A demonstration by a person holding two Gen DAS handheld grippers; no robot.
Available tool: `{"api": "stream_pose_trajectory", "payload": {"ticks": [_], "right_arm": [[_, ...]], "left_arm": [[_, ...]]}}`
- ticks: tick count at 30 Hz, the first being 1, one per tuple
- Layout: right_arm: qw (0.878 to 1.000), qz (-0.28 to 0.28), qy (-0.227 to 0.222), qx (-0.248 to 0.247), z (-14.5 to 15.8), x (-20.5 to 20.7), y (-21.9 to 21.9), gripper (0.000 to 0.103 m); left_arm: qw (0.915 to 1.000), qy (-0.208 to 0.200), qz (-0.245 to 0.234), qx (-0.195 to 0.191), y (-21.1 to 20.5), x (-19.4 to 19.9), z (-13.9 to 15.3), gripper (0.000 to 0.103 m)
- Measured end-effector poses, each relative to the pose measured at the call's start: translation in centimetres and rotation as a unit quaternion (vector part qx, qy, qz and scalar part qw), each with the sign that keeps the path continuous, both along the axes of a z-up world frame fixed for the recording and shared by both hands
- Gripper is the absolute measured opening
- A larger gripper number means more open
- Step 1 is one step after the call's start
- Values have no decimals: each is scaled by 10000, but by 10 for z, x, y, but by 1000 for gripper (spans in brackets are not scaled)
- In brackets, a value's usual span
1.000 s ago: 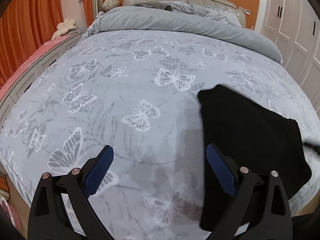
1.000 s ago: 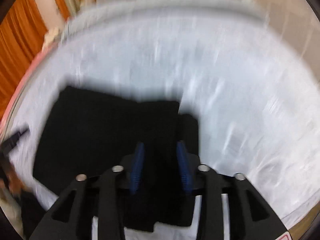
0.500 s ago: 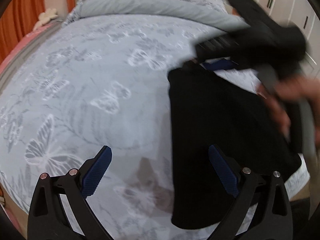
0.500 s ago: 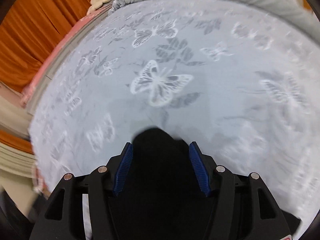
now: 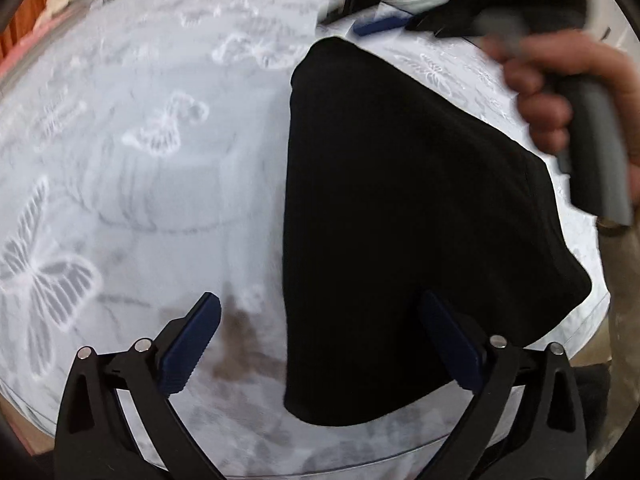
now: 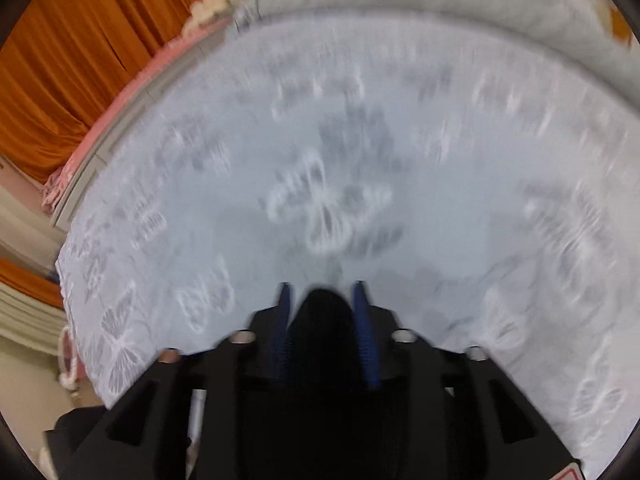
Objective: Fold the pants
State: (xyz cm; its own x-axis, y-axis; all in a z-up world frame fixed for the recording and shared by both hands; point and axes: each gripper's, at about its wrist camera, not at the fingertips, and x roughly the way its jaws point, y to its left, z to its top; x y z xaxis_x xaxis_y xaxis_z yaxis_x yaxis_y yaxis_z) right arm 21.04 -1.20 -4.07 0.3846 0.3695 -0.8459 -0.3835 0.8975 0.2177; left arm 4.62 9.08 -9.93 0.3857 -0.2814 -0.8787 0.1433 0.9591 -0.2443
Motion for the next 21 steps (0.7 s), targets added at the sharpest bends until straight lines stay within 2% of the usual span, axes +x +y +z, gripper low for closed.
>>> {"api": "stream_pose_trajectory", "payload": {"ticks": [2, 4, 5, 6, 7, 9, 10, 12, 15, 17, 18, 21], "right_arm": [[9997, 151, -177, -17, 10, -12, 6, 38], [9991, 370, -60, -201, -3, -10, 11, 31], [9981, 385, 5, -482, -18, -5, 15, 31], [9942, 221, 47, -1052, -38, 3, 15, 32], [9938, 67, 76, -1109, -45, 8, 6, 32], [9991, -317, -115, -273, -25, -3, -19, 32], [9987, -381, -298, -136, -14, -13, -26, 32], [9964, -462, -690, -169, 7, -42, -44, 35], [9947, -637, -788, -188, 20, -79, -82, 36], [9917, -945, -847, -220, 19, -100, -117, 43], [9883, -1197, -895, -307, 17, -108, -136, 50], [9790, -1857, -749, -389, 3, -123, -186, 53]], "left_arm": [[10000, 35, 48, -42, 1, 1, -1, 98], [10000, -9, 43, 3, -1, 2, 0, 98], [10000, -38, 48, 23, -1, 2, 0, 98], [9999, -79, 52, 47, -3, 1, 2, 98], [9999, -122, 57, 53, -3, 3, 4, 98], [9997, -219, 41, 95, -4, 0, 8, 98], [9996, -257, 28, 124, -5, -1, 9, 98], [9987, -431, 21, 284, -8, -4, 12, 98], [9970, -604, -47, 482, -14, -6, 16, 98], [9957, -712, -45, 587, -19, -8, 18, 98], [9951, -756, -38, 642, -22, -10, 18, 98], [9919, -919, -24, 875, -31, -10, 20, 98]]}}
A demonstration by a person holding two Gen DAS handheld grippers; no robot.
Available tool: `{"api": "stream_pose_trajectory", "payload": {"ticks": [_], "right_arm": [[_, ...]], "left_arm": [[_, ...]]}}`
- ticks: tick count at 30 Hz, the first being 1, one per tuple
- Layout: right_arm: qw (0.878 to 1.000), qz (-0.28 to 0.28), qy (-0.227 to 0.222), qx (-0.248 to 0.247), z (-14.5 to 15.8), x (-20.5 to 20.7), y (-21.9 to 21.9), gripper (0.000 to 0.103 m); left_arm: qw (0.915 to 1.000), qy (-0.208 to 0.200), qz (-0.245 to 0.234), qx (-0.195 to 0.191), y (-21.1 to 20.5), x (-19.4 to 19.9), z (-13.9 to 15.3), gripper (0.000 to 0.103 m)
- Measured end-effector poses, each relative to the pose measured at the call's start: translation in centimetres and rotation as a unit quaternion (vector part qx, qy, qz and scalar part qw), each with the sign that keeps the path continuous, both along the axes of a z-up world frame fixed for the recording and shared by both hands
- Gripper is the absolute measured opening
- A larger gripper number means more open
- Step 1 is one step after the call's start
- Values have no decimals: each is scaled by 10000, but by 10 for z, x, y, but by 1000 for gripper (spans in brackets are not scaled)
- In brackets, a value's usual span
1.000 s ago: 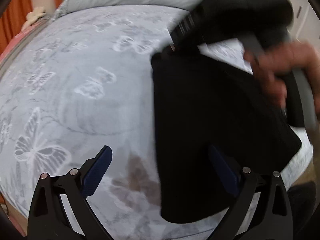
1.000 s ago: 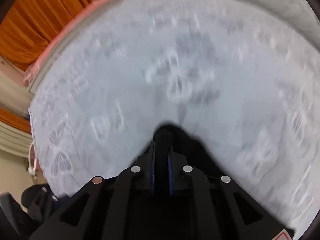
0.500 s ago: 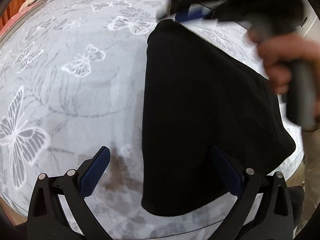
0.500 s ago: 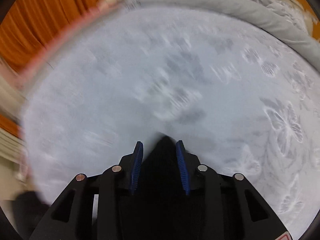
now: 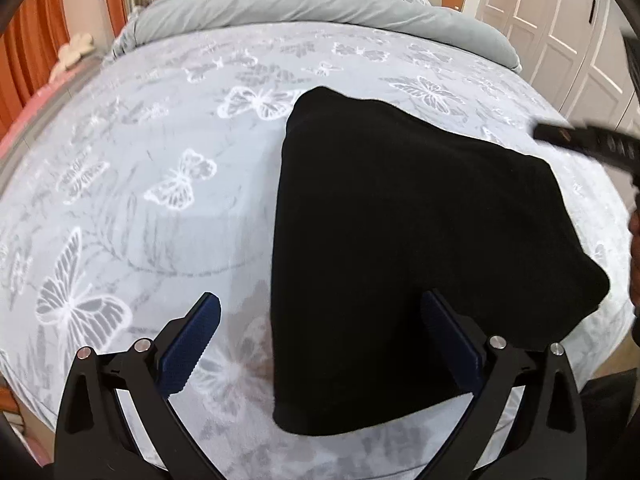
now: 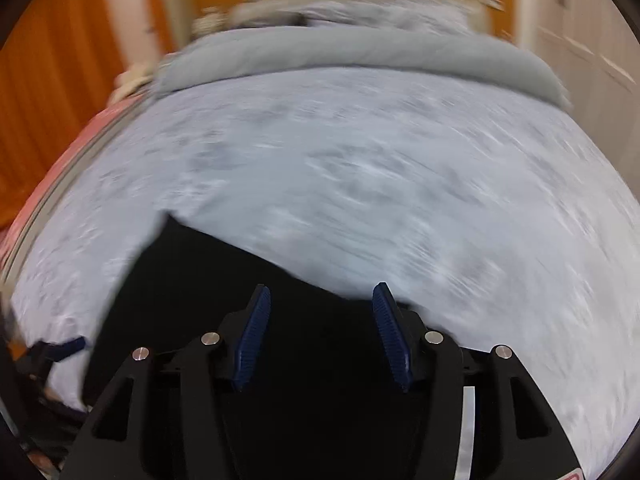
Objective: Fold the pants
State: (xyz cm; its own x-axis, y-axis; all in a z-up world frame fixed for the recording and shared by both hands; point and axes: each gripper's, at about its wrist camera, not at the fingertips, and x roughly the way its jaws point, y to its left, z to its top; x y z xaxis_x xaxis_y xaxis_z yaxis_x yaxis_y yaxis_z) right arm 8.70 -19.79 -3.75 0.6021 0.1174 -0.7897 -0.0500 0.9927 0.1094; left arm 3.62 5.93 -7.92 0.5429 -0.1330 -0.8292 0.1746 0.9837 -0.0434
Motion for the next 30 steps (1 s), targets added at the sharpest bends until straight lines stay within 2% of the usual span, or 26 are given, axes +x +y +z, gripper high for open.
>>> {"api": "stream_pose_trajectory", "payload": {"ticks": [1, 3, 5, 11, 14, 16, 18, 23, 24, 25, 27, 28, 29, 30], "right_arm": [[9996, -222, 150, 131, -4, -3, -17, 53], [9981, -353, 231, 449, -7, -9, -38, 53], [9973, -419, 240, 563, -8, -17, -50, 53], [9906, -115, 603, 1226, -23, -43, -57, 54], [9867, 92, 812, 1405, -36, -55, -52, 55], [9854, 219, 1040, 1333, -48, -62, -42, 55], [9867, 227, 1050, 1218, -53, -67, -39, 57], [9832, 206, 1002, 1512, -57, -69, -48, 59], [9835, 226, 949, 1525, -57, -68, -47, 48], [9841, 288, 895, 1506, -56, -67, -45, 30], [9840, 334, 890, 1510, -56, -62, -43, 25], [9843, 347, 872, 1493, -55, -61, -43, 11], [9834, 347, 771, 1604, -48, -62, -45, 4], [9813, 376, 656, 1769, -39, -64, -48, 4]], "left_arm": [[10000, -48, 2, 66, -4, 0, 0, 98], [9997, -116, -13, 197, -13, -2, -1, 98], [9994, -172, -48, 302, -15, 3, -4, 98], [9977, -362, -35, 568, -28, 6, -8, 98], [9979, -358, -22, 533, -27, 4, -2, 98], [9982, -391, 38, 463, -21, 6, 3, 98], [9984, -412, 211, 329, -11, 11, 8, 98], [9985, -215, 500, 1, 8, 17, 8, 98], [9984, -196, 532, -53, 10, 18, 8, 98], [9982, -209, 553, -80, 11, 17, 8, 98], [9981, -294, 529, -64, 11, 15, 11, 98], [9981, -375, 492, -33, 9, 13, 13, 98], [9979, -444, 462, -26, 8, 12, 15, 98], [9975, -559, 418, -52, 6, 9, 19, 98]]}}
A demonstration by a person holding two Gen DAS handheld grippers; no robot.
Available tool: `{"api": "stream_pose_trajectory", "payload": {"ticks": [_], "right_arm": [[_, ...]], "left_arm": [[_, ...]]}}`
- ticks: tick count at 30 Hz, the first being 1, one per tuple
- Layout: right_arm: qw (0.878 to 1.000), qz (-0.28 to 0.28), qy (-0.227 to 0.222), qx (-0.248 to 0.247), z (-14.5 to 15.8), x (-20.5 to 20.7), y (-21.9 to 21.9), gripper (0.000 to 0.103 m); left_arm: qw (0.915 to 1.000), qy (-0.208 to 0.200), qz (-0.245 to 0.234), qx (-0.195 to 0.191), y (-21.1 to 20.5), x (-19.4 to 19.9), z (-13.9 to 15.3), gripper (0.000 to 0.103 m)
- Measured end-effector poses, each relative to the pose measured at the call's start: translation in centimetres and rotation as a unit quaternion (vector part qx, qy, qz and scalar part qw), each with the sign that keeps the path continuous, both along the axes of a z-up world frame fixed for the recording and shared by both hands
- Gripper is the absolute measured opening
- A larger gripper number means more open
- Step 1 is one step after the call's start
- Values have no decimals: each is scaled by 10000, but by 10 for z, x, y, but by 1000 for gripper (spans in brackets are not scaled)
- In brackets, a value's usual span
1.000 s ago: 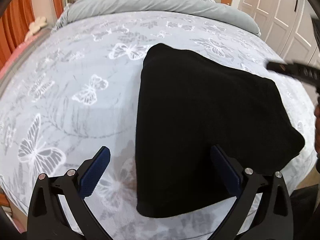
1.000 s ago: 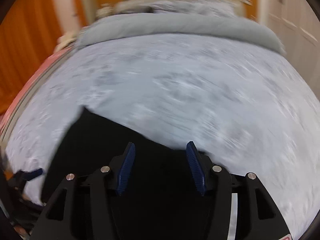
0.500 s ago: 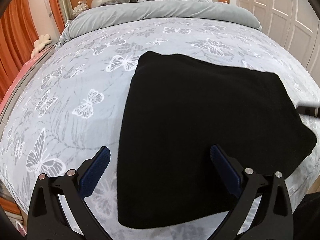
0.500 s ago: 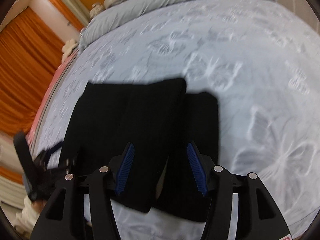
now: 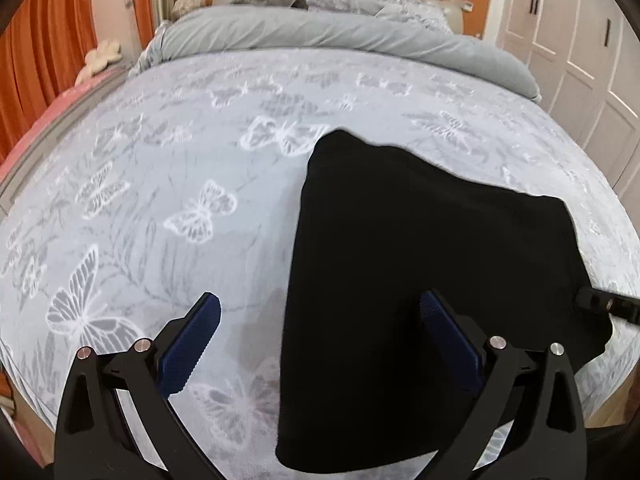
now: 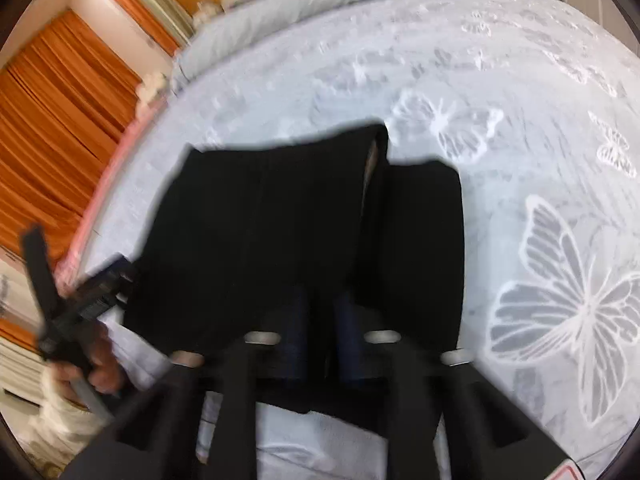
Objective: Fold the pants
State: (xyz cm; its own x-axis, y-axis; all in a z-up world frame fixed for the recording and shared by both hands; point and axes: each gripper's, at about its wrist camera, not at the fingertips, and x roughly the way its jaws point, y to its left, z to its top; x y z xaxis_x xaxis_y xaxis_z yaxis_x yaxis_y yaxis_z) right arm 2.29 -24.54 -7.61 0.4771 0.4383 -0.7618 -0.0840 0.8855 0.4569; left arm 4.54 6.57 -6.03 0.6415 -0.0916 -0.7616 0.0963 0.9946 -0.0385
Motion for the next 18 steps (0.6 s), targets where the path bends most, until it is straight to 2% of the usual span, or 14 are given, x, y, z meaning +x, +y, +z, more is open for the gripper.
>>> {"api": "stream_pose_trajectory", "payload": {"ticks": [1, 3, 4, 5, 6, 7, 8, 9, 10, 11, 18], "right_arm": [[9996, -30, -251, 140, 17, -7, -3, 4], [9980, 21, -622, 85, 39, -20, -6, 5], [9981, 16, -614, -19, 37, -21, -7, 12], [9988, -10, -450, -172, 29, -18, -9, 15], [9989, -148, -12, -452, 7, -10, -12, 21], [9973, -255, 336, -599, -8, -6, -14, 21], [9964, -238, 621, -525, -21, -3, -13, 22], [9967, -256, 605, -469, -23, -2, -13, 22], [9974, -274, 507, -425, -21, -3, -13, 32], [9981, -226, 474, -314, -20, -3, -12, 36], [9975, -281, 474, 433, -17, -10, -21, 36]], "left_arm": [[9999, -81, -47, -36, -3, -3, 3, 98], [9994, -242, -186, -148, -5, -9, 9, 98], [9988, -314, -316, -208, -9, -13, 11, 98], [9981, -362, -445, -236, -13, -16, 13, 98], [9973, -392, -569, -233, -18, -18, 14, 98], [9969, -403, -649, -191, -23, -20, 13, 98], [9965, -405, -721, -132, -28, -22, 13, 98], [9959, -402, -803, -74, -32, -24, 12, 98], [9952, -401, -894, -16, -37, -26, 12, 98], [9945, -409, -963, 5, -42, -28, 12, 98], [9948, -361, -938, 161, -57, -25, 5, 98]]}}
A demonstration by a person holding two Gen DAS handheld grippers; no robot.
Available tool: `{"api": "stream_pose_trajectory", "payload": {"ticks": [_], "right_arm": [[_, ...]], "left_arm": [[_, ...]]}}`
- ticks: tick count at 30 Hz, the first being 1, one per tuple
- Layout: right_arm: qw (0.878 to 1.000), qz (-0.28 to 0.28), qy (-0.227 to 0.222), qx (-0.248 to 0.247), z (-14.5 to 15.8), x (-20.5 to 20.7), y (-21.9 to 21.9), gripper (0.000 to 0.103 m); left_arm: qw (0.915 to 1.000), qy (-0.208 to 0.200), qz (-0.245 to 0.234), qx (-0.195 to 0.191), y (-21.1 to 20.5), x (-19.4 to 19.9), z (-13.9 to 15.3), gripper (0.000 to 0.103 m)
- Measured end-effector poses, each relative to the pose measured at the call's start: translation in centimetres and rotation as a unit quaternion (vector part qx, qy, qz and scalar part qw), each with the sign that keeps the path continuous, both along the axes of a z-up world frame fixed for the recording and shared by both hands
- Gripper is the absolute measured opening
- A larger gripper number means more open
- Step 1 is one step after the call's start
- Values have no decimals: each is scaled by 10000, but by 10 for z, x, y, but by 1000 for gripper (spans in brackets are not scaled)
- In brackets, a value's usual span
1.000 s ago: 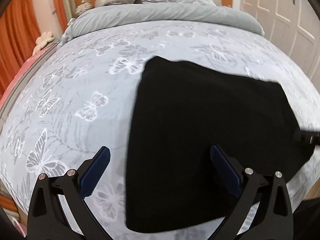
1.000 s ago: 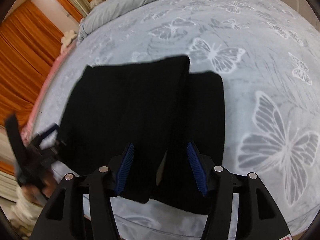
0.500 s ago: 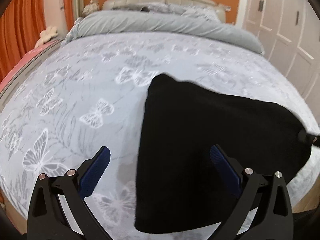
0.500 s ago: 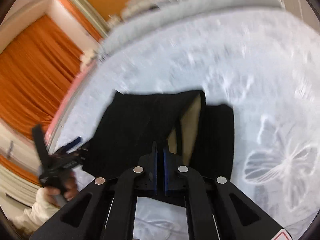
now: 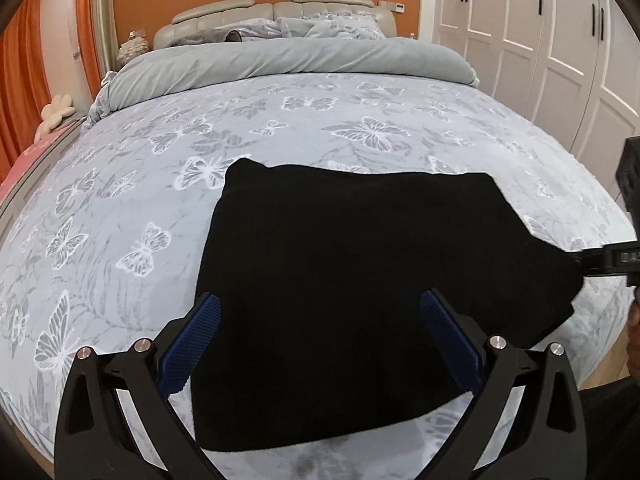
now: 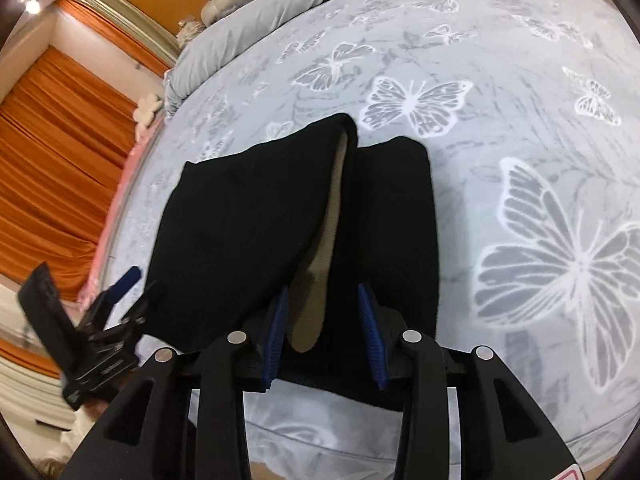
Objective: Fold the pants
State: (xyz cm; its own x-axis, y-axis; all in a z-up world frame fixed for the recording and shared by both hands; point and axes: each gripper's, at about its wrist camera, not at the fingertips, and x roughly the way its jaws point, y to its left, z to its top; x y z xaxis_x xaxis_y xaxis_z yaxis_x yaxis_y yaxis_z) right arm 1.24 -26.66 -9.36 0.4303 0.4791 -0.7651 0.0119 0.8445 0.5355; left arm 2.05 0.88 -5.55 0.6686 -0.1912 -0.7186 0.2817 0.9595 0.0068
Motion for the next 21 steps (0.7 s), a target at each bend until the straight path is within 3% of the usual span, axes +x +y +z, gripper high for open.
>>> {"api": "stream_pose_trajectory", "payload": {"ticks": [3, 6, 9, 15, 17, 18, 20, 21], "right_arm": [[9999, 81, 100, 24, 1, 2, 6, 36], [9995, -25, -225, 231, 18, -6, -5, 37], [9991, -85, -193, 357, 19, -7, -18, 51], [9977, 390, 286, 480, -9, 9, 10, 51], [9975, 442, 283, 479, -17, 13, 22, 41], [9980, 496, 210, 342, -16, 15, 27, 19], [9977, 550, 120, 384, -7, 18, 32, 17], [9973, 574, -160, 429, 12, 15, 32, 17]], "left_arm": [[9995, 118, 165, 222, 0, 7, -9, 98], [9977, 147, 386, 539, 4, 13, -18, 98], [9977, 248, 477, 417, 16, 16, -19, 98], [9982, 263, 495, 199, 30, 14, -14, 98], [9992, 110, 373, 97, 28, 8, -7, 98], [9995, 54, 292, 55, 25, 5, -3, 98], [10000, -76, -2, -20, 16, -3, 3, 98], [9997, -159, -173, -19, 11, -8, 6, 98]]}}
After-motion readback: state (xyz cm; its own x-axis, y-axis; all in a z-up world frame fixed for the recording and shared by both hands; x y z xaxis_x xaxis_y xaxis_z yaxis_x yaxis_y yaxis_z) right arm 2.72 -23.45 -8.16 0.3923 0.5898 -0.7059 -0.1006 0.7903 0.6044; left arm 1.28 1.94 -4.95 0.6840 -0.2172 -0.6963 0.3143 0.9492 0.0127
